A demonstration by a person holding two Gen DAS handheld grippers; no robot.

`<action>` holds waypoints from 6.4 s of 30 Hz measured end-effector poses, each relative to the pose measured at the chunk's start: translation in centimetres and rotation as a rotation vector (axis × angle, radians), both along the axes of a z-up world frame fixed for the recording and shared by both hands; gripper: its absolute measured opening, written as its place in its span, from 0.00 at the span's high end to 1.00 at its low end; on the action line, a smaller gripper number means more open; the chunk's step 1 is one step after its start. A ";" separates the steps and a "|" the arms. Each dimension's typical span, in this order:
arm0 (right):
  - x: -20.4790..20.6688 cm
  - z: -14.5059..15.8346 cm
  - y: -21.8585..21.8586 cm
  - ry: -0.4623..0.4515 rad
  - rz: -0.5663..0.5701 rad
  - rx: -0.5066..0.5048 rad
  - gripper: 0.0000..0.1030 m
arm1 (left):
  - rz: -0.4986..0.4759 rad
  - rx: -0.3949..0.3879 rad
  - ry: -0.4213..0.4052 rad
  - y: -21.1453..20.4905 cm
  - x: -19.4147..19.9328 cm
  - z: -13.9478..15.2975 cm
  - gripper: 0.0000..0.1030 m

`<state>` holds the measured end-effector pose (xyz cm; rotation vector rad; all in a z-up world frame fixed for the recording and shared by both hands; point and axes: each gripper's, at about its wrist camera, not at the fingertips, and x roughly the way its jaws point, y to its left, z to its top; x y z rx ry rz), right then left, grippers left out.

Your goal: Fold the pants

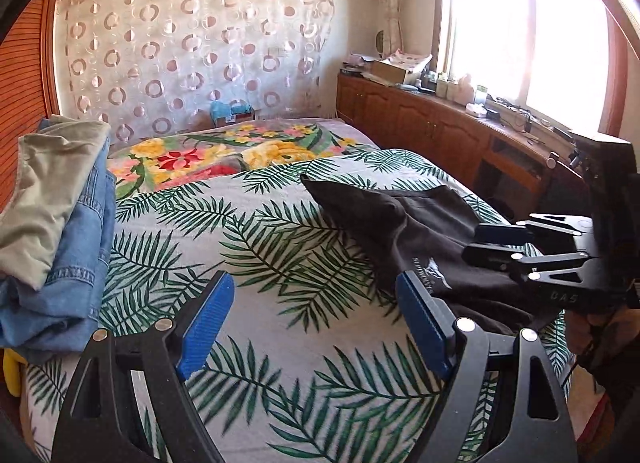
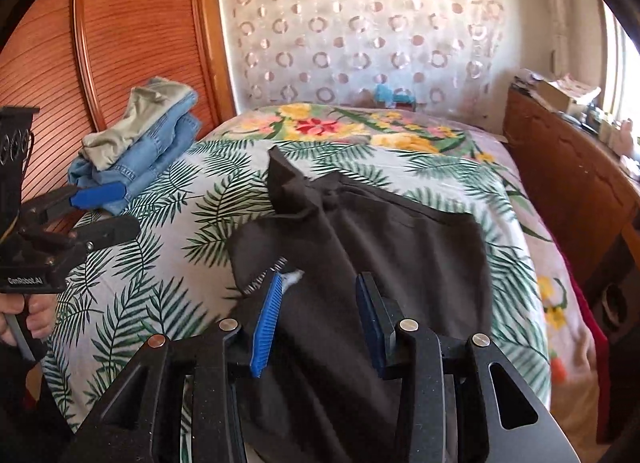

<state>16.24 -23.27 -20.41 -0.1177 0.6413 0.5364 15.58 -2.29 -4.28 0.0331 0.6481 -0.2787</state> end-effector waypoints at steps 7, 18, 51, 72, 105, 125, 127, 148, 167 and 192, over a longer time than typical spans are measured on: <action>2.4 -0.5 1.9 0.052 0.087 -0.044 0.61 | -0.004 -0.009 0.024 1.2 1.4 -0.8 0.19; 4.7 -1.3 4.9 0.099 0.155 -0.136 0.61 | -0.025 -0.014 0.036 1.8 2.2 -1.0 0.19; 11.2 0.8 -7.0 0.088 -0.116 -0.019 0.75 | -0.166 0.099 0.138 -6.6 10.6 -3.6 0.19; 13.4 -0.4 -7.5 0.133 -0.107 -0.067 0.65 | -0.157 0.088 0.207 -6.6 11.5 -5.6 0.19; 14.0 -2.0 -8.8 0.112 -0.173 -0.059 0.95 | -0.203 0.084 0.259 -8.6 20.1 -5.0 0.82; 13.7 -1.4 -8.6 0.053 -0.219 -0.072 0.95 | -0.117 0.007 0.160 -7.0 19.5 -3.1 0.83; 13.9 -1.3 -8.5 0.060 -0.217 -0.074 0.95 | -0.122 0.009 0.167 -6.9 19.3 -3.0 0.69; 8.5 1.0 -10.0 0.011 -0.236 -0.042 0.69 | -0.180 0.012 0.134 -7.8 10.7 -1.8 0.20; -1.2 1.1 -10.9 -0.013 -0.221 -0.013 0.62 | -0.154 0.019 0.101 -7.4 1.4 -1.5 0.20; -4.6 -1.6 -12.3 0.092 -0.252 0.051 0.60 | -0.215 0.002 0.208 -9.8 -4.0 -6.0 0.44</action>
